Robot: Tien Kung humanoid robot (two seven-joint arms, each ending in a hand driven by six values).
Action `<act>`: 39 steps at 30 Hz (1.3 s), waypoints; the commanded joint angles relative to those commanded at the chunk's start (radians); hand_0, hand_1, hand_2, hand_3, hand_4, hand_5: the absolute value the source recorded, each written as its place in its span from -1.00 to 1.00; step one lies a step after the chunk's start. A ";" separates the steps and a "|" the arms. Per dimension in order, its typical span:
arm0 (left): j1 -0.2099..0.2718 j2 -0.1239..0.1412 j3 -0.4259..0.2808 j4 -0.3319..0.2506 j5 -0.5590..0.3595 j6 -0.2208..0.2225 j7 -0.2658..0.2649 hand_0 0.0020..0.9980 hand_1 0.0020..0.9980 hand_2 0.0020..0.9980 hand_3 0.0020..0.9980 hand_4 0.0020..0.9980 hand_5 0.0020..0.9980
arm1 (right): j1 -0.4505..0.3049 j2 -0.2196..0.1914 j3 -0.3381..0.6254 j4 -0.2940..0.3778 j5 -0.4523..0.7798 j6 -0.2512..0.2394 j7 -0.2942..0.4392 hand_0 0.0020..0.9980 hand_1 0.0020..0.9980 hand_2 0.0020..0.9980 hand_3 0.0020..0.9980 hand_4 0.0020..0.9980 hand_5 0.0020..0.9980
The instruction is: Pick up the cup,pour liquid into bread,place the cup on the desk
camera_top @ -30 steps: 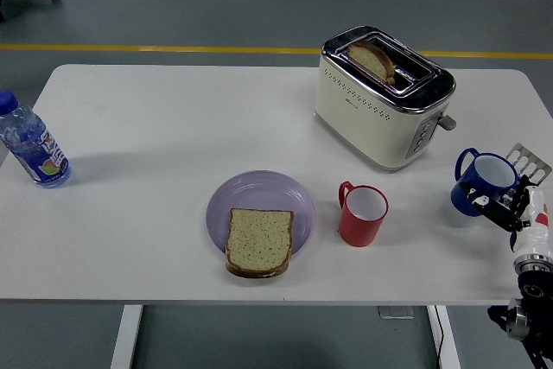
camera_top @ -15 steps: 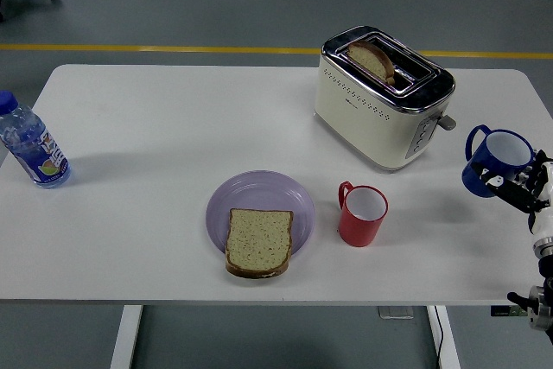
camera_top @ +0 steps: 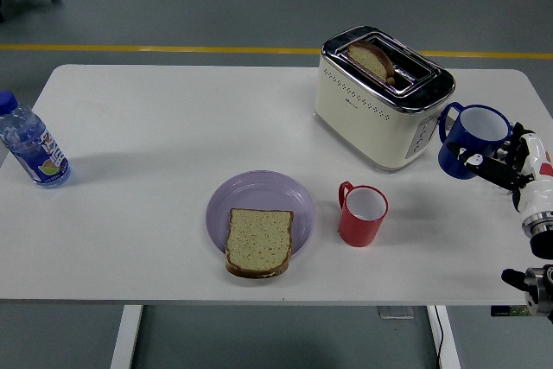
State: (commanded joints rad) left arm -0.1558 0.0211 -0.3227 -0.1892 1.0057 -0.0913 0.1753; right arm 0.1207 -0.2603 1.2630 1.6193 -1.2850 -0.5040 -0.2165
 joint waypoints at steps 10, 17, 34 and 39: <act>0.000 0.002 0.000 0.000 -0.003 -0.003 0.001 0.34 0.47 0.48 0.25 -0.21 1.00 | 0.079 -0.008 -0.138 0.020 -0.061 -0.009 -0.069 -0.48 -0.50 -0.14 0.09 0.72 -1.00; 0.001 0.002 0.006 0.001 -0.007 -0.005 0.001 0.34 0.47 0.48 0.25 -0.21 1.00 | 0.174 -0.005 -0.263 -0.001 -0.107 -0.005 -0.098 -0.47 -0.50 -0.14 0.09 0.69 -1.00; 0.004 0.002 0.010 -0.001 -0.014 -0.009 0.003 0.34 0.47 0.48 0.26 -0.21 1.00 | 0.373 0.016 -0.504 -0.085 -0.294 -0.013 -0.102 -0.46 -0.50 -0.14 0.09 0.66 -1.00; 0.002 0.002 0.004 -0.001 -0.013 -0.010 0.003 0.34 0.47 0.48 0.26 -0.21 1.00 | 0.418 0.021 -0.566 -0.113 -0.414 -0.007 -0.104 -0.44 -0.49 -0.12 0.10 0.61 -1.00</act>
State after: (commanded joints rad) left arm -0.1537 0.0235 -0.3185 -0.1907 0.9925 -0.1017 0.1779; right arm 0.5391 -0.2390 0.6970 1.5066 -1.6991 -0.5105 -0.3207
